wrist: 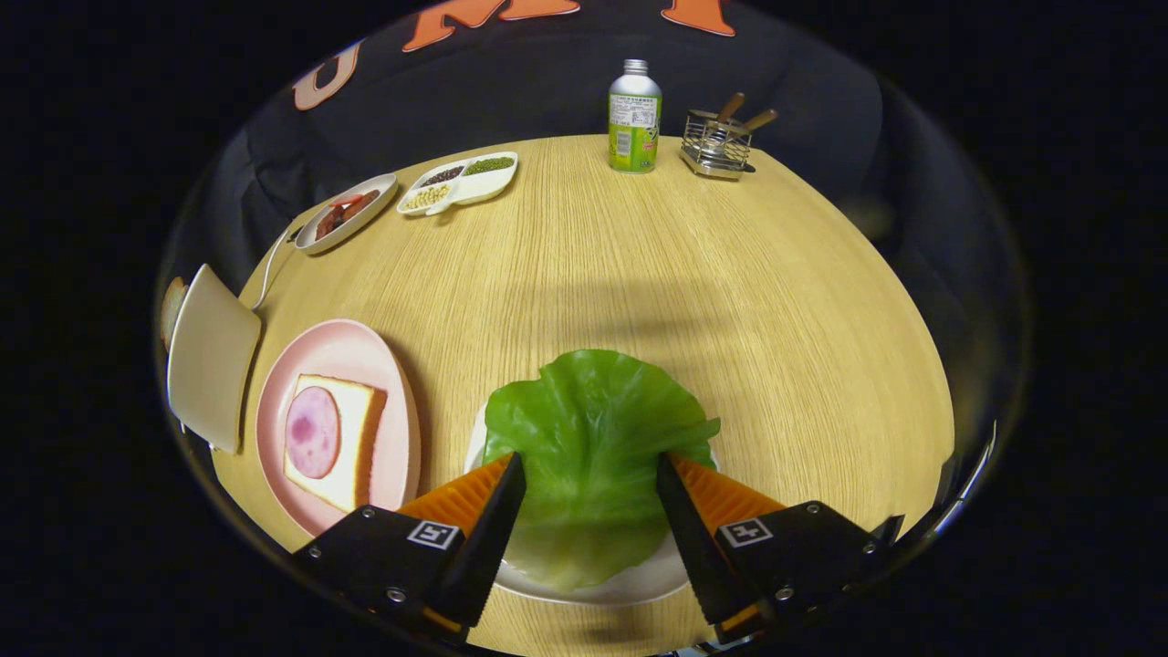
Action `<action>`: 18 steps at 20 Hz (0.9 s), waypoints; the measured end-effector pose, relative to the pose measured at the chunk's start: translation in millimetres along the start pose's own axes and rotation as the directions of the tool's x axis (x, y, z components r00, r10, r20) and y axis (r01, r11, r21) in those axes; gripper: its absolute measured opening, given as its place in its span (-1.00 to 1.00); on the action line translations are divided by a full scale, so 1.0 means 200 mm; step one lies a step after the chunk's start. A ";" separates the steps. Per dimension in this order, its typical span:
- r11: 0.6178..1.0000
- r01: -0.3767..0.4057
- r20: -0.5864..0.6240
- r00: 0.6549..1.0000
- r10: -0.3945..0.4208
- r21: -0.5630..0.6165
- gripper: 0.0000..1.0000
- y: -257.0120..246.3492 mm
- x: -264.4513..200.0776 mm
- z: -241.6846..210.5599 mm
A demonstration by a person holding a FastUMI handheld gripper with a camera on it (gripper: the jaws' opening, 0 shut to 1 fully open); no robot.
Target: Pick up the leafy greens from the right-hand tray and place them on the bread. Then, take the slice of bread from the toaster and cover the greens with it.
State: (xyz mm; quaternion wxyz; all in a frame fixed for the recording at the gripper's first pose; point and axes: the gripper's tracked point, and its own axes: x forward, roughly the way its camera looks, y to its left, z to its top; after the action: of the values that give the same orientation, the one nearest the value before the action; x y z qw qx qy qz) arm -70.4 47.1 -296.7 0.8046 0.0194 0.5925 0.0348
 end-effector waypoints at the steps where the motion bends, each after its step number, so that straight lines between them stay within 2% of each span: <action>1: 1.000 0.002 0.010 1.000 -0.002 0.000 0.71 0.01 -0.01 0.01; 4: 0.999 -0.010 0.019 1.000 0.011 -0.038 0.54 0.04 0.00 0.01; 7: 0.998 -0.017 0.036 0.999 0.019 -0.052 -0.09 0.07 0.00 0.02; 9: 0.999 -0.014 0.055 0.998 0.016 -0.039 -0.58 0.07 0.01 0.04; 11: 0.999 -0.033 0.056 0.998 0.033 -0.003 -0.81 0.06 0.00 0.04; 13: 0.998 -0.062 0.082 0.995 0.059 0.032 -0.88 0.07 -0.04 0.08; 18: 0.991 -0.119 0.182 0.977 0.107 0.055 -0.88 0.10 -0.19 0.20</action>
State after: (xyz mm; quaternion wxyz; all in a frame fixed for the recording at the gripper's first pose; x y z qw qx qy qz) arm -44.1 64.6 -246.1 0.8501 0.0825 0.5167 0.0593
